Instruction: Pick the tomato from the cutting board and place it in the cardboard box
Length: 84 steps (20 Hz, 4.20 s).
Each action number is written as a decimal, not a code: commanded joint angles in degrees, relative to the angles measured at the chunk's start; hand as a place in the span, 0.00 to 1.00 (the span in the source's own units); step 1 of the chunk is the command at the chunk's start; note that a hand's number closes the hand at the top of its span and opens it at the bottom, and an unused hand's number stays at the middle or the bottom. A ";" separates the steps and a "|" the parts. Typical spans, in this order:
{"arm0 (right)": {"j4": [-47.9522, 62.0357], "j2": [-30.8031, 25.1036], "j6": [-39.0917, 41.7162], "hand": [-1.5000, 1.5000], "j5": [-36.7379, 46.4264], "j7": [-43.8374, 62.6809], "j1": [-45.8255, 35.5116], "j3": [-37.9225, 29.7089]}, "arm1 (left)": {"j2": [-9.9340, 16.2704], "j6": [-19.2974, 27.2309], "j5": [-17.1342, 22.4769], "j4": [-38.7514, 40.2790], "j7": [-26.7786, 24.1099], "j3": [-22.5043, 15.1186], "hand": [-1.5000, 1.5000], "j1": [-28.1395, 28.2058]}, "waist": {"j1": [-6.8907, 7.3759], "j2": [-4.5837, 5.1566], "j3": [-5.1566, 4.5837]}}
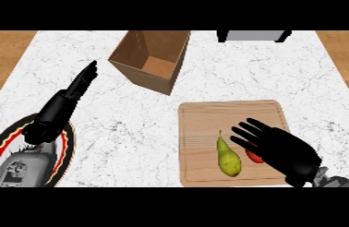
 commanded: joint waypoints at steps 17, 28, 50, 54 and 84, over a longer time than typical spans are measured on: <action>16.89 7.49 -14.99 1.00 8.00 -10.12 -4.89 -0.49 | -2.83 -2.17 -3.15 2.64 2.17 3.65 0.50 -5.85 | -0.06 0.07 0.01; 13.16 17.48 -19.80 1.00 8.67 -8.95 -4.02 2.81 | -2.94 -4.52 -2.57 1.02 0.23 4.22 0.50 -2.19 | 0.04 0.02 -0.02; 14.17 29.54 -27.80 1.00 -20.73 54.70 -40.26 16.18 | -6.20 -4.61 -4.44 3.10 0.76 -0.48 0.50 -7.34 | 7.39 0.82 -0.13; 20.33 29.55 -32.20 1.00 -23.40 65.52 -50.24 15.02 | -5.99 -4.02 -5.08 3.87 0.56 -0.07 0.50 -7.58 | 6.94 0.77 -0.21; 82.83 29.32 -10.81 0.00 -43.30 37.91 -78.73 0.60 | -6.05 -3.33 -5.01 1.88 1.83 1.81 0.50 -6.07 | 3.56 1.46 -0.06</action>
